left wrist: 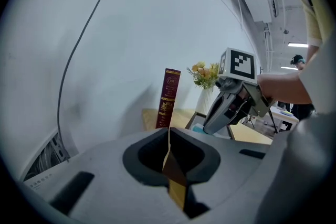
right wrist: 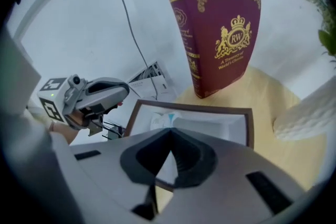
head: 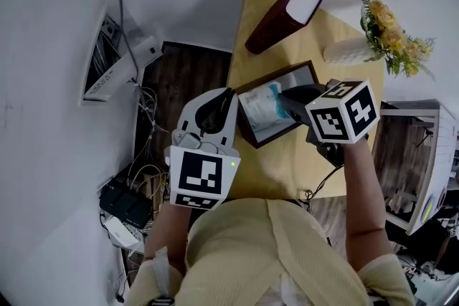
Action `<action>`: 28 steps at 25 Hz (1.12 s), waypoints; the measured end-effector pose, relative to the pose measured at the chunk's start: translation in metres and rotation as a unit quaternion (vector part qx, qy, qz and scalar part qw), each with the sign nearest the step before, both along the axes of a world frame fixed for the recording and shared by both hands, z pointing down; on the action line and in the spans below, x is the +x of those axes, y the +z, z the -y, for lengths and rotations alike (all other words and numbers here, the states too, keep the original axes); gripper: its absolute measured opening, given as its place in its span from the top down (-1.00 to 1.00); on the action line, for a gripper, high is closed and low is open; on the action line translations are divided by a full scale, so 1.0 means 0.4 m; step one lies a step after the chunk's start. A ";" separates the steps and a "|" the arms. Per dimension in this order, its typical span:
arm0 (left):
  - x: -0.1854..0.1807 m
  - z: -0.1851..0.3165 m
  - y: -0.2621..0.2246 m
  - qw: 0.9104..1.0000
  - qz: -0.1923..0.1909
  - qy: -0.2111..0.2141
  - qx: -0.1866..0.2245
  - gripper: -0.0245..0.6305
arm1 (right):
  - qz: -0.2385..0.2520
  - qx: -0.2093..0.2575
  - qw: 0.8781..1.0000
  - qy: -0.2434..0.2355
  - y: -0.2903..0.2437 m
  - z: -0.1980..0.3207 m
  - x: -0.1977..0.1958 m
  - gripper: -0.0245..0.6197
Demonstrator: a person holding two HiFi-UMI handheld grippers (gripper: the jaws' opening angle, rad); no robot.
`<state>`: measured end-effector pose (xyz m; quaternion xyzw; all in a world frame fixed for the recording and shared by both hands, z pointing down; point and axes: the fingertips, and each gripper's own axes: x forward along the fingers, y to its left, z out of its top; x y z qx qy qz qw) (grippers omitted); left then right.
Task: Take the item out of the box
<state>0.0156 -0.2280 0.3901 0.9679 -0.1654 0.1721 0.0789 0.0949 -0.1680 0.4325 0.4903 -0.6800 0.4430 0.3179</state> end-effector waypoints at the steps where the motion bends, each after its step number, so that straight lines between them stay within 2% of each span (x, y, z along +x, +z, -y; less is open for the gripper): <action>1: 0.001 -0.004 -0.003 1.000 0.000 -0.001 0.000 0.84 | 0.005 0.010 1.000 -0.001 -0.011 -0.004 -0.006 0.83; 8: -0.004 -0.051 -0.023 1.000 -0.008 -0.014 -0.021 0.84 | 0.028 0.076 0.997 0.002 -0.062 -0.026 -0.042 0.83; 16: -0.002 -0.114 -0.048 0.999 0.003 -0.031 -0.022 0.84 | 0.048 0.138 0.989 0.000 -0.114 -0.062 -0.059 0.83; 23: -0.019 -0.155 -0.076 0.998 0.001 -0.056 -0.019 0.84 | 0.048 0.194 0.980 0.008 -0.156 -0.095 -0.059 0.83; 28: -0.033 -0.185 -0.095 0.996 -0.008 -0.082 -0.022 0.84 | 0.053 0.243 0.969 0.020 -0.192 -0.136 -0.052 0.83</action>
